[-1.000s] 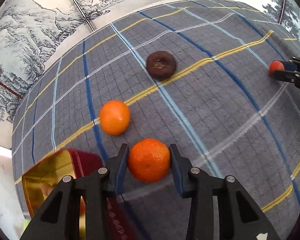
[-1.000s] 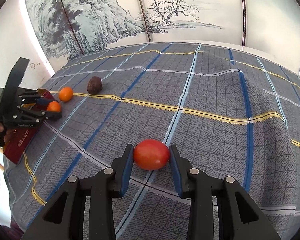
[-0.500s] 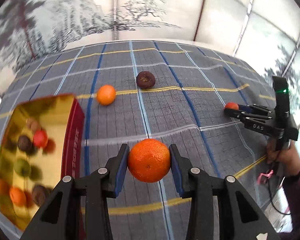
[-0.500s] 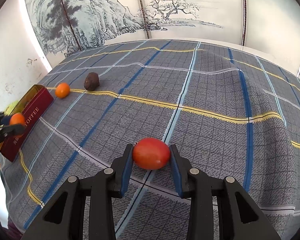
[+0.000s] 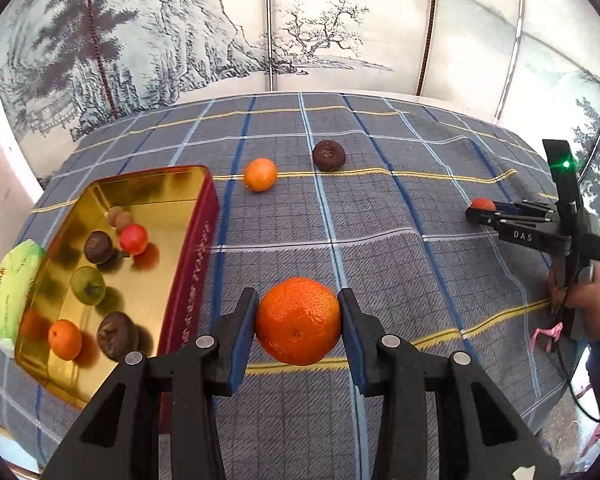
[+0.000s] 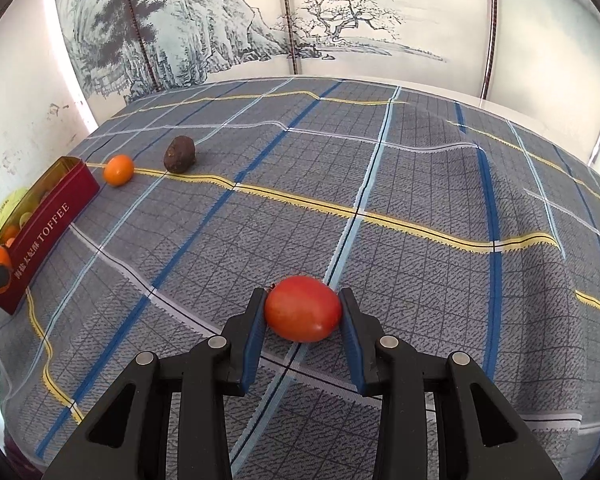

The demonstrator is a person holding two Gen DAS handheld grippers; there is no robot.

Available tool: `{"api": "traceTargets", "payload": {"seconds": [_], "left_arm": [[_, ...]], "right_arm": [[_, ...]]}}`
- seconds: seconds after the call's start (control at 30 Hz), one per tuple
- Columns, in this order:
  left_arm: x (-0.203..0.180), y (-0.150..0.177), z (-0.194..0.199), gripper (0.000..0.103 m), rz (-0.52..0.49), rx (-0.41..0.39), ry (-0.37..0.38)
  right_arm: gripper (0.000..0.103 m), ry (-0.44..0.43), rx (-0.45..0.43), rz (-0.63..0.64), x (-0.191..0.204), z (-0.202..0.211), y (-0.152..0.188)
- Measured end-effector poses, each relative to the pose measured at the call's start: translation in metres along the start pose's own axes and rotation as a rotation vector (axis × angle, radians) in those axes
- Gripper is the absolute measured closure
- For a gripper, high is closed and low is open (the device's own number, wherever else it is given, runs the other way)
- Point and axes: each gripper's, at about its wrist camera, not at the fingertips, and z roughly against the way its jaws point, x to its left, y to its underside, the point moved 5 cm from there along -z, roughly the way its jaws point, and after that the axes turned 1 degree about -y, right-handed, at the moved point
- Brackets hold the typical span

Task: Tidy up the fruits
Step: 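Carry the orange into the tin and open the left gripper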

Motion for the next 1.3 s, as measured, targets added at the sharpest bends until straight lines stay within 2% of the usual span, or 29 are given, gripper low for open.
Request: {"api": "traceTargets", "payload": {"seconds": [0.3,0.8,1.13,1.3], "left_arm": [[0.0,0.015,0.013,0.066,-0.017,-0.012,-0.02],[0.001,0.019,0.04,0.066,-0.027,-0.073,-0.073],[0.011,0.02,0.057,0.066,-0.013,-0.1,-0.102],[0.015,0.02,0.064,0.066,-0.011,-0.113,-0.118]], "right_arm": [[0.065,0.005,0.002,0.009,0.0,-0.001,0.0],[0.062,0.018,0.006,0.031,0.003,-0.001,0.001],[0.052,0.025,0.016,0.071,0.006,-0.004,0.002],[0.051,0.027,0.017,0.076,0.009,-0.003,0.001]]}}
